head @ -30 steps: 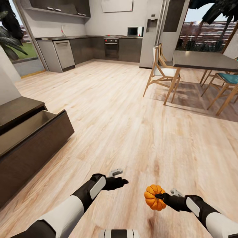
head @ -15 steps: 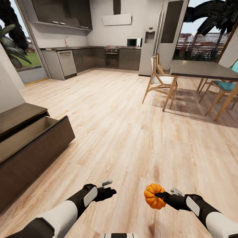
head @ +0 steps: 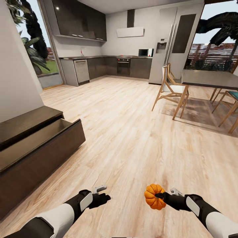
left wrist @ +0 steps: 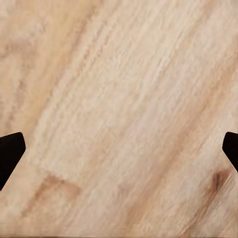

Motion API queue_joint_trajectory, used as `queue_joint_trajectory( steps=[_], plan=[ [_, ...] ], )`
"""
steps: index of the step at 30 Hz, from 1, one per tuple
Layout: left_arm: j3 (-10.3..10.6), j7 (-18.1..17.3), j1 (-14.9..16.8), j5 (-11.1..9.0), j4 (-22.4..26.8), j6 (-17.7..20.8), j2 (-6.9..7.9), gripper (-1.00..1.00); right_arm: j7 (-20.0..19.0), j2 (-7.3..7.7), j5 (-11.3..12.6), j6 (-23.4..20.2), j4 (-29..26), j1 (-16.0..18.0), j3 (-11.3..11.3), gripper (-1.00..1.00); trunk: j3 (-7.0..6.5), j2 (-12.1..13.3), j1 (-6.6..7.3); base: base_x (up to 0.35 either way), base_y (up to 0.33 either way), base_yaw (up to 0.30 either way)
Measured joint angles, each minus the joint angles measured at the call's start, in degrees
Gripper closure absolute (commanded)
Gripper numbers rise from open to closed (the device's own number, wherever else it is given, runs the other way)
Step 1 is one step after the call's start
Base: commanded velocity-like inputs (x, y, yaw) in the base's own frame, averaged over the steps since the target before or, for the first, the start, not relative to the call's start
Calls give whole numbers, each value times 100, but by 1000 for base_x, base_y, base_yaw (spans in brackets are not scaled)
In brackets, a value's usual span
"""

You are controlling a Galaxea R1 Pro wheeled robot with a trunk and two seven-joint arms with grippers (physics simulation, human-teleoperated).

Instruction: Place each of the two pumpkins and all three candles from the living room inside a cabinet in the living room (use any cabinet), then make sure every cabinet is closed, and position the cauldron so it is next to a table in the living room.

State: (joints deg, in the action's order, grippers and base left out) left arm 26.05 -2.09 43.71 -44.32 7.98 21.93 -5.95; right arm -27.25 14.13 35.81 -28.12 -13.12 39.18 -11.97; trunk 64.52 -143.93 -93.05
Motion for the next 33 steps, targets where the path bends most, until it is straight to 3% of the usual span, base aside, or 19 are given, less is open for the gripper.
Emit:
queue_joint_trajectory(
  steps=[7,16,29,33],
  plan=[
    [-2,6,-29,1,-51,-187,9,-100,130,5,-441,15,0,0,13,100,0,0,0,-3,0,29],
    [-28,9,-52,21,-632,-881,93,-100,408,-4,-491,371,2,1,-2,100,-2,0,-3,-250,0,155],
    [-27,53,-59,33,-664,-944,74,-100,399,-26,-506,420,4,-5,-46,100,-48,0,-3,-309,0,270],
    [-26,53,-59,27,-664,-951,70,-100,415,-29,-495,426,6,-8,-224,100,-68,0,-1,-173,0,250]
  ],
)
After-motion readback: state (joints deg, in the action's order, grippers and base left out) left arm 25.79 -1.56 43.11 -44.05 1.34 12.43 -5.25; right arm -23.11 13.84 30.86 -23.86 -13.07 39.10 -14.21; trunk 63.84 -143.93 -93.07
